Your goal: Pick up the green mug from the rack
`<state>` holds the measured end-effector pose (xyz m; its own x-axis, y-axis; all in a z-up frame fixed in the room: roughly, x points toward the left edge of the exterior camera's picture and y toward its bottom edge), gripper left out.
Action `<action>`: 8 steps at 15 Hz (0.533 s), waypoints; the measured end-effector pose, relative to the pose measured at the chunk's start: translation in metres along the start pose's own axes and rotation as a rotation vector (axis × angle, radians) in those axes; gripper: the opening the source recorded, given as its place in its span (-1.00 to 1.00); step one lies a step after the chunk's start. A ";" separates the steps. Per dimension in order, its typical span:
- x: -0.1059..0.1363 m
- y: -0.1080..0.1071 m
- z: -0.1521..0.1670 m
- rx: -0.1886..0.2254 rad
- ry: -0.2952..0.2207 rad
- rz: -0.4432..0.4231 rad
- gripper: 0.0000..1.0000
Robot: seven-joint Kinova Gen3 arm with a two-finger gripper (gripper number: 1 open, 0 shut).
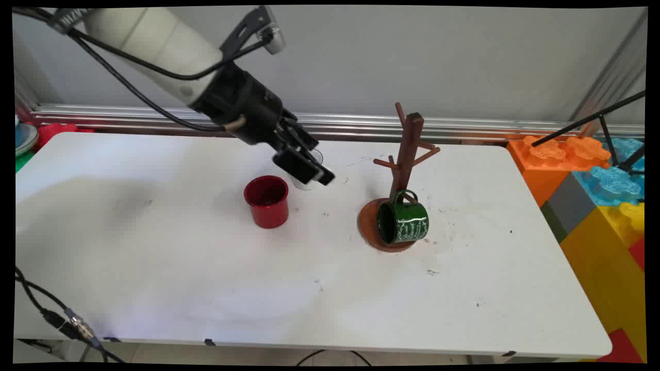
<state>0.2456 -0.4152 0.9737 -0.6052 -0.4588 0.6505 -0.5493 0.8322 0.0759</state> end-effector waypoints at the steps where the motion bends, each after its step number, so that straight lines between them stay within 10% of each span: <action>1: -0.001 0.003 0.007 0.000 0.011 -0.020 1.00; 8: -0.012 0.021 0.058 0.023 0.086 -0.148 1.00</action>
<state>0.2082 -0.4106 0.9237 -0.4660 -0.5469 0.6956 -0.6424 0.7497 0.1591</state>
